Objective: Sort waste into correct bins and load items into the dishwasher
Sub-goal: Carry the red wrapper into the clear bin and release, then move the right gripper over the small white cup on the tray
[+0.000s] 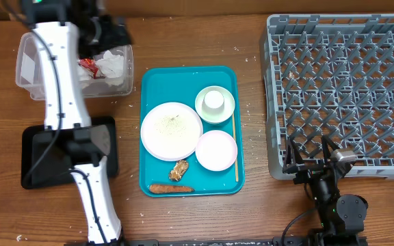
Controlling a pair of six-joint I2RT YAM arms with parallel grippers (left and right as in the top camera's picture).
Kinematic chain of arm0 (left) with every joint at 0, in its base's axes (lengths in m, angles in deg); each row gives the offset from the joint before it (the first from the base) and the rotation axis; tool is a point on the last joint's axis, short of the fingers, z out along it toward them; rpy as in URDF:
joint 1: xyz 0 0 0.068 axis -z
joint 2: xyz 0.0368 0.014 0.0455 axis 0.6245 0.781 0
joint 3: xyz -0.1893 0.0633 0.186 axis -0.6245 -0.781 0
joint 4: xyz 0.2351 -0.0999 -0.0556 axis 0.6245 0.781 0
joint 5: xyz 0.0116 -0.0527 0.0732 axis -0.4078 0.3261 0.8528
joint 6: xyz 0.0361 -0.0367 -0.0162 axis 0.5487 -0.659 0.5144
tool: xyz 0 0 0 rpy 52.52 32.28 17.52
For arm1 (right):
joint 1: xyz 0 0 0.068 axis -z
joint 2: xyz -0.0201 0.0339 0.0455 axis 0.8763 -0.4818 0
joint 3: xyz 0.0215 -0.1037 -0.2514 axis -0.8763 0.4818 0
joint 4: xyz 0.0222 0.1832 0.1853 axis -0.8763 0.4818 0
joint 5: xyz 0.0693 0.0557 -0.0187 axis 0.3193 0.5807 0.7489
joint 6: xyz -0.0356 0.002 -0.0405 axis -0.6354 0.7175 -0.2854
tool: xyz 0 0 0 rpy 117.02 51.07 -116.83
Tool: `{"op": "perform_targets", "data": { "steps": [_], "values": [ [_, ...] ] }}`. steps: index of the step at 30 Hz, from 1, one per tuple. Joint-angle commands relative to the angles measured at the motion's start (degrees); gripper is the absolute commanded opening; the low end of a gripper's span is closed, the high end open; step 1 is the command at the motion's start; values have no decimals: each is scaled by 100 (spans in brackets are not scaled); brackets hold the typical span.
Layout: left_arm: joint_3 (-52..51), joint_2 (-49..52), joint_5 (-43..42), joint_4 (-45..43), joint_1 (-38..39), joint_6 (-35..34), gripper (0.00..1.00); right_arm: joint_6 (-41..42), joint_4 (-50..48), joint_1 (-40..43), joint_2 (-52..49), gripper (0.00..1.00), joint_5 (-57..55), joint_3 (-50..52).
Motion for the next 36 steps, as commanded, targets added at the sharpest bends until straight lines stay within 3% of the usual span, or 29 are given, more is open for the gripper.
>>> {"op": "perform_targets", "data": {
  "steps": [1,6,10,14,20,24,30,36],
  "values": [
    [-146,85,-590,44,675,503,96,-4,-31,17,42,100,-42,61],
    [-579,96,205,-68,1456,444,100,-4,-31,17,42,100,-42,61],
    [-824,96,1108,-125,1891,7,100,-4,-31,17,42,100,-42,61],
    [-737,7,1644,24,1943,-424,100,-4,-31,17,42,100,-42,61],
    [-527,-538,2131,39,1320,-1266,100,-4,-31,17,42,100,-42,61],
    [-527,-994,2358,-2,393,-1823,100,-4,-31,17,42,100,-42,61],
    [-535,-1027,1886,39,-590,-1919,100,-4,-31,17,42,100,-42,61],
    [-535,-1016,1593,-85,-1054,-2028,100,-9,-127,17,42,100,-157,61]
  ]
}}
